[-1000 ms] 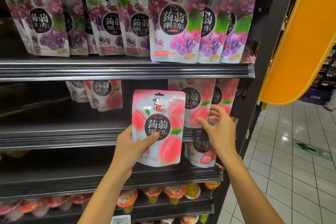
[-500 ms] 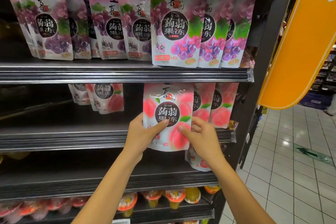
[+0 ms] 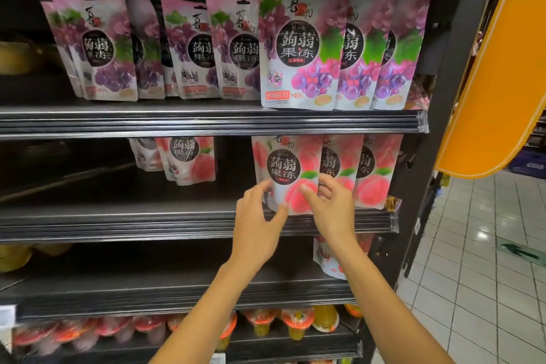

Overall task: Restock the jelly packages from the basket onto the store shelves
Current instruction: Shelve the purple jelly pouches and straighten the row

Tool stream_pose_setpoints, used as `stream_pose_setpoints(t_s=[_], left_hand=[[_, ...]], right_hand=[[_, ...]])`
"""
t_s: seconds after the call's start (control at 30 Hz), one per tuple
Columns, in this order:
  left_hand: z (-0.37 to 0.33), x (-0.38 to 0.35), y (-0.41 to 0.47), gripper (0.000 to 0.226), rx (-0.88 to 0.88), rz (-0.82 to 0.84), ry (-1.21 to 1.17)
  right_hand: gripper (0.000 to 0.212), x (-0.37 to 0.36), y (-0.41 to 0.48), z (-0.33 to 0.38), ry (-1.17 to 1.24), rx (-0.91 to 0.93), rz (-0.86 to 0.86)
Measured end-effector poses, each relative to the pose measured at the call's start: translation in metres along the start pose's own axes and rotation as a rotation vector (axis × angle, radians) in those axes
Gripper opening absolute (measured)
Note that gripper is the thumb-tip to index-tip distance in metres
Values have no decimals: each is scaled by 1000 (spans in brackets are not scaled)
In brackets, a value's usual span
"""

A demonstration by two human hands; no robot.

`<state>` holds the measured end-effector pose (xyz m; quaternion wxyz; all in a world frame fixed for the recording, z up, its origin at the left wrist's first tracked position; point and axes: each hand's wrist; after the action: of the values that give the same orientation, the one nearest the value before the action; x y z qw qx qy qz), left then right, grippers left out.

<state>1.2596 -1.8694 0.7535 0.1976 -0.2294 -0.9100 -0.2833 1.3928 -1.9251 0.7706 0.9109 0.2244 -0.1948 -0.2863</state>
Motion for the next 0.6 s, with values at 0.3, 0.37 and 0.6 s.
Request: stream_pose_setpoints(t_s=[0.3,0.37,0.6], left_hand=[[-3,-3,-6,49,-30,9,286],[-3,-3,-6,50,-12,42,329],[-2,-4,-10,52,22,101,343]], right_hand=[[29,7,-17,-18,-202,-40,-152],[28,8,-20,-19,-206,-36,-172],[35,10,-29,-20,-195,-37,-131]])
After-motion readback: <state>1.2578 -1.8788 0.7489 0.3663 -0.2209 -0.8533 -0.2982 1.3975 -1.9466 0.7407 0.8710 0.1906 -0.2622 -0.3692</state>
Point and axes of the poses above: each hand's wrist, its own y-axis towards the middle knuckle, its own x-axis out of the back of the hand, z = x × y, and after that the axes turned 11 degrees about z, right-handed
